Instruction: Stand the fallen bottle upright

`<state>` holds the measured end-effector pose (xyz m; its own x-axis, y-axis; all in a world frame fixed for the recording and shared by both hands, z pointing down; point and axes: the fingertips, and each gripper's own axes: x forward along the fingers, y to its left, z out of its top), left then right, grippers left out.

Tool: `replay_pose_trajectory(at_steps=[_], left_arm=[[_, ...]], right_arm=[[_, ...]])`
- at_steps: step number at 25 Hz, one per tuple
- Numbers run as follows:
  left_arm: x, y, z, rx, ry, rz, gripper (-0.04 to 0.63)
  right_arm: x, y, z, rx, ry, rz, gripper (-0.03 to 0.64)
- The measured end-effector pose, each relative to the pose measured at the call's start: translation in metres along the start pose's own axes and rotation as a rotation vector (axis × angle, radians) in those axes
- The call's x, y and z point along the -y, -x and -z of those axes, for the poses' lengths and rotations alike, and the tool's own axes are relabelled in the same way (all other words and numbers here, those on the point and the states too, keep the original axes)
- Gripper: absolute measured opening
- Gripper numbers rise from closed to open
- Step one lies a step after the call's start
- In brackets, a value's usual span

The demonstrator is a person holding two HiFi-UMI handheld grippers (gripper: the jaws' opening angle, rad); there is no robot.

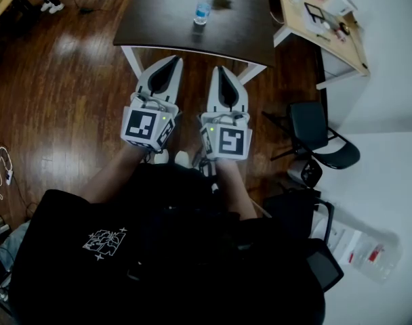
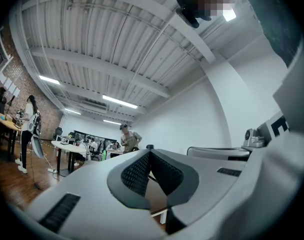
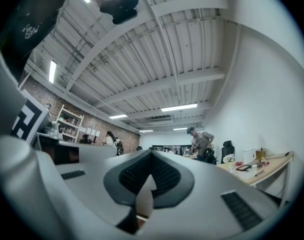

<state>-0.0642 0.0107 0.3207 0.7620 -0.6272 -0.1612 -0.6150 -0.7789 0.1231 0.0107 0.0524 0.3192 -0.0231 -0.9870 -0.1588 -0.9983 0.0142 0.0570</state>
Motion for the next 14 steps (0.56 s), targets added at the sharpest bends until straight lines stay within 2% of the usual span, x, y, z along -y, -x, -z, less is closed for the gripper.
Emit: replay_pose_trajectory(at_steps=[14], left_arm=[[-0.0048, -0.0072, -0.0007, -0.014, -0.006, 0.000, 0.000]], right_arm=[[0.0036, -0.0099, 0.0041, -0.003, 0.002, 0.000, 0.012]])
